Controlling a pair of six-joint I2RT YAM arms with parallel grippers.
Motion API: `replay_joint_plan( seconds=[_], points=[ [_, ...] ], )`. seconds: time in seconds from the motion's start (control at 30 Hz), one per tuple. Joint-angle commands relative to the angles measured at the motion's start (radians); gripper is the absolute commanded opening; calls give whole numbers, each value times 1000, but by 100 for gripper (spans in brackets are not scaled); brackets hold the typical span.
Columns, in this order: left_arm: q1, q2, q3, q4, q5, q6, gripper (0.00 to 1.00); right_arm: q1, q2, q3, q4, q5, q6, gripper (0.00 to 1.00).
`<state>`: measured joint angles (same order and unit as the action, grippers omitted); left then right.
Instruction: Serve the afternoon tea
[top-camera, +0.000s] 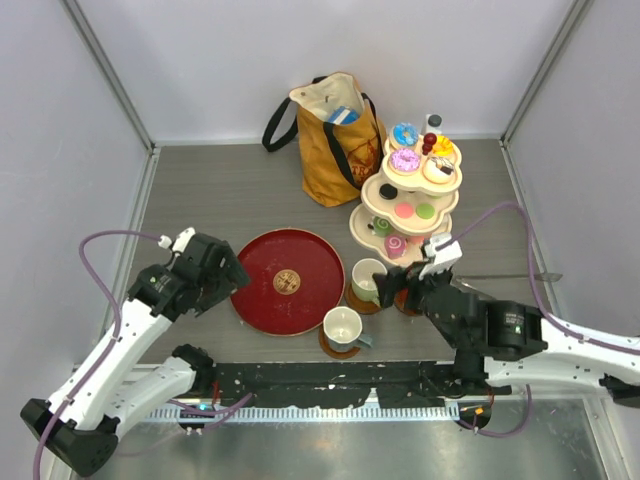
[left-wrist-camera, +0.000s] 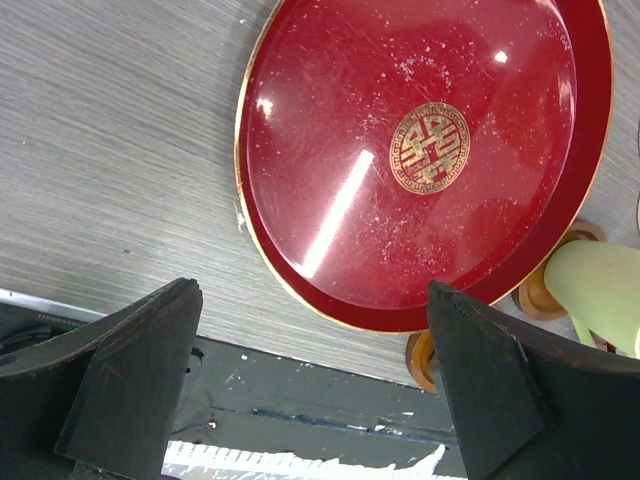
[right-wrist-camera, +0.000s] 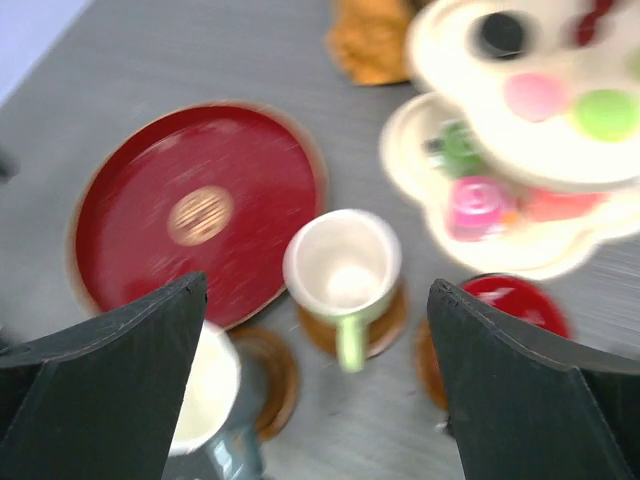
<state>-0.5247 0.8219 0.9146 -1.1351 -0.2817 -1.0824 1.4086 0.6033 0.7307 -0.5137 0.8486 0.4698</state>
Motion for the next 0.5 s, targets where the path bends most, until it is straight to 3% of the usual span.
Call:
replay_joint_plan(
  seconds=[0.0, 0.07, 0.27, 0.47],
  points=[
    [-3, 28, 18, 55, 35, 79, 100, -291, 95, 148, -184, 0, 73, 95],
    [-3, 39, 23, 54, 36, 87, 100, -473, 98, 170, -187, -104, 81, 95],
    [-3, 28, 18, 72, 29, 107, 100, -782, 39, 167, -212, -94, 11, 95],
    [-1, 19, 9, 95, 16, 102, 100, -1221, 145, 159, -220, -316, 24, 95]
  ],
)
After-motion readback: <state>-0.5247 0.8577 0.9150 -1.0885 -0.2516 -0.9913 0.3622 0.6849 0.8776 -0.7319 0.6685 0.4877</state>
